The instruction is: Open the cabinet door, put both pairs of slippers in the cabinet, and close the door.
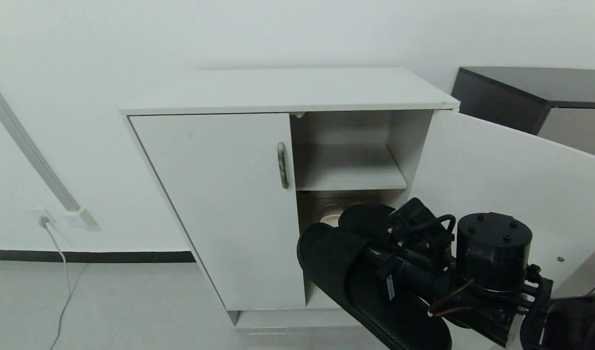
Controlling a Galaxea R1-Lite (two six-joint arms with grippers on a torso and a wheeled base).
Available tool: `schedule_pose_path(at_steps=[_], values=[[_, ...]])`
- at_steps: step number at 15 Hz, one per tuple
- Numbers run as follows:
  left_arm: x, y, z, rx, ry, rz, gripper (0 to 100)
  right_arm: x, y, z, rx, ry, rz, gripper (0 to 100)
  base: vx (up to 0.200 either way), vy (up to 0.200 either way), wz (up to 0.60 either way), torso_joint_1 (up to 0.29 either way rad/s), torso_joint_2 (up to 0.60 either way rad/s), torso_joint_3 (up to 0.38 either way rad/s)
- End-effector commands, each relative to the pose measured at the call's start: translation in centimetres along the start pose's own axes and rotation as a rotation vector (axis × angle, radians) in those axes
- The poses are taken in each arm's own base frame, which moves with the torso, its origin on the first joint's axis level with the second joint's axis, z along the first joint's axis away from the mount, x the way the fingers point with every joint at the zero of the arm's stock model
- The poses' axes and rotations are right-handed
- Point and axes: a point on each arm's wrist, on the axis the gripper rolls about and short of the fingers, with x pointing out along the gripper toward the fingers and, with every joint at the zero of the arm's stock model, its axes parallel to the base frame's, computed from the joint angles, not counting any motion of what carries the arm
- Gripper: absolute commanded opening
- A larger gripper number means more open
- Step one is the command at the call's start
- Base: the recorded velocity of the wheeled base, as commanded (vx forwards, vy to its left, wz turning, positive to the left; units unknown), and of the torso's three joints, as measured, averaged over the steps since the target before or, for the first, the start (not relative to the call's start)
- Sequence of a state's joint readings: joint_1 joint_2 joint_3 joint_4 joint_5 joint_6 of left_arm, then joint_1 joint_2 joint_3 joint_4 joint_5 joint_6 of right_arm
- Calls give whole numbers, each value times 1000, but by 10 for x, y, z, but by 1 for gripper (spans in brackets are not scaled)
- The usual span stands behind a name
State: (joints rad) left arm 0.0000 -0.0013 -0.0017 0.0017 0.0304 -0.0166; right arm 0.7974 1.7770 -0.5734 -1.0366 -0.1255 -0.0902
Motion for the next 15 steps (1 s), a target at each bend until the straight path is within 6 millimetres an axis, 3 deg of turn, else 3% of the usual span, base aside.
schedule_pose_path(at_steps=[1, 8, 15], values=[[0, 0, 0, 0, 1, 2, 0, 0, 0, 0, -2, 2, 0, 0, 0, 0, 0, -100, 461, 354], [0, 0, 0, -2, 1, 0, 0, -1, 1, -2, -4, 9, 5, 0, 0, 0, 0, -39, 422, 378], [0, 0, 0, -2, 1, 2, 0, -1, 1, -1, 0, -3, 6, 0, 0, 0, 0, 1, 51, 48]])
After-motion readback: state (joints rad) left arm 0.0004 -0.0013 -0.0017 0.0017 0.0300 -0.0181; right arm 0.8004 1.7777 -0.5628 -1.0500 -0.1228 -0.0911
